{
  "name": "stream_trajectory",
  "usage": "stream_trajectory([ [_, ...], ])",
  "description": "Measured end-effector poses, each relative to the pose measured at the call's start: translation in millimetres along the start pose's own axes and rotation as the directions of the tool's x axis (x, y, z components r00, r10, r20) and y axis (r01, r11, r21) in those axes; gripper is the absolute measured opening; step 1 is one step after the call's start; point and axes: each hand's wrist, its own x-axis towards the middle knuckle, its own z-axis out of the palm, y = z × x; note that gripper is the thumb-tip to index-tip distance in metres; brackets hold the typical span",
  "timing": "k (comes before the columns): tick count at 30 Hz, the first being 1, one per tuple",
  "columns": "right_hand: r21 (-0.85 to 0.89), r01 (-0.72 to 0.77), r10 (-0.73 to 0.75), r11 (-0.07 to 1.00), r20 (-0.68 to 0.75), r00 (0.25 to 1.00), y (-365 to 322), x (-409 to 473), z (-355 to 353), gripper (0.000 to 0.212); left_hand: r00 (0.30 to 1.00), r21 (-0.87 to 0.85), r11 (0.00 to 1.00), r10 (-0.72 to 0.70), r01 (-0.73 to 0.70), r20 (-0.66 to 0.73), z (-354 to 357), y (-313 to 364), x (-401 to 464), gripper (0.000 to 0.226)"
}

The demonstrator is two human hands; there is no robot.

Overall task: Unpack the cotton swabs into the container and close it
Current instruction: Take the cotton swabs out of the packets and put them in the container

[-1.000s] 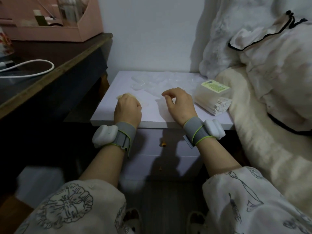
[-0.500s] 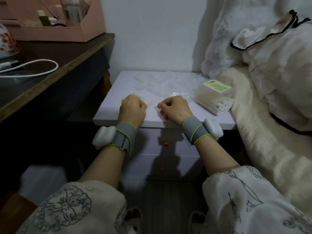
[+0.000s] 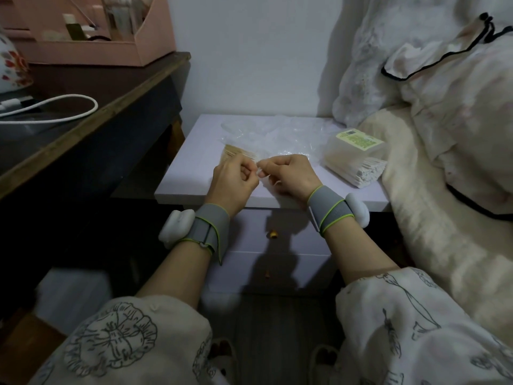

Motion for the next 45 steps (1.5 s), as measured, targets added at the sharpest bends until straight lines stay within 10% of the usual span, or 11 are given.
stream_trajectory([
  [25,-0.176,0.137,-0.15,0.975,-0.063,0.987,7.6,5.1,5.9,0.028,0.941,-0.147,0.981,-0.163,0.123,-0.296,-8.0,6.0,11.7,0.014],
  [32,-0.076,0.162,-0.176,0.984,-0.234,0.956,1.8,-2.0,-5.2,0.029,0.978,-0.216,0.976,-0.037,-0.008,-0.204,-3.1,6.4,8.4,0.02],
  [38,0.366,0.137,-0.074,0.92,-0.181,0.981,-9.2,-8.6,-13.9,0.026,0.961,-0.146,0.966,-0.235,0.214,-0.146,-4.1,1.4,7.6,0.035],
  [45,0.312,0.199,-0.192,0.929,-0.052,0.98,-8.0,-16.7,-20.5,0.025,0.88,-0.643,0.613,-0.413,0.459,0.234,-2.0,6.4,15.4,0.039],
])
